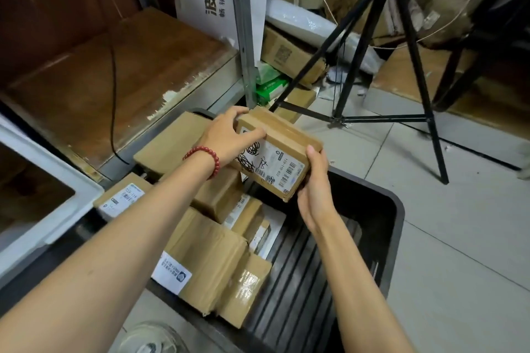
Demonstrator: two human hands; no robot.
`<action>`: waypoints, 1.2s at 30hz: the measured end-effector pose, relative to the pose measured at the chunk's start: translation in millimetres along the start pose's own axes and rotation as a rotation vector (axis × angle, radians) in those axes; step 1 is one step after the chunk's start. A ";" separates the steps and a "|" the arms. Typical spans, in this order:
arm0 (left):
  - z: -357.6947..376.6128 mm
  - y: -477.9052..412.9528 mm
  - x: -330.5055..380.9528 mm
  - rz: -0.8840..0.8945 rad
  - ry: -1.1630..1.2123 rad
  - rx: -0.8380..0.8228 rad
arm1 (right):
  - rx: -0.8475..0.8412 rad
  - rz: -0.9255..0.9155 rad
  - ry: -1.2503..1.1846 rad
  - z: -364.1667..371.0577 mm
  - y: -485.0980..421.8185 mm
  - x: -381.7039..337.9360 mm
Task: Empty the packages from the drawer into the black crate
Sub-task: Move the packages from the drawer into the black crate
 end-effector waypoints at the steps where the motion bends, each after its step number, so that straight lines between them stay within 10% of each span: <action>1: -0.2 -3.0 1.3 0.014 -0.011 -0.005 | 0.007 -0.007 0.004 -0.1 -2.1 1.9; 21: 30.5 3.2 -38.6 -0.003 -0.489 -0.027 | 0.245 -0.060 0.569 -6.6 -0.6 21.7; 36: -17.4 36.6 -55.4 -0.067 -0.693 0.173 | -0.002 -0.262 1.070 47.8 -17.1 6.9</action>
Point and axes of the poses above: each hand's wrist, its own y-axis away from the middle knuckle, its own z-axis out of the palm, x = y × z, the point moved 6 cm from there along -y, towards the middle knuckle, and after that the axes turned 9 degrees about -y, right-handed, at the moved point
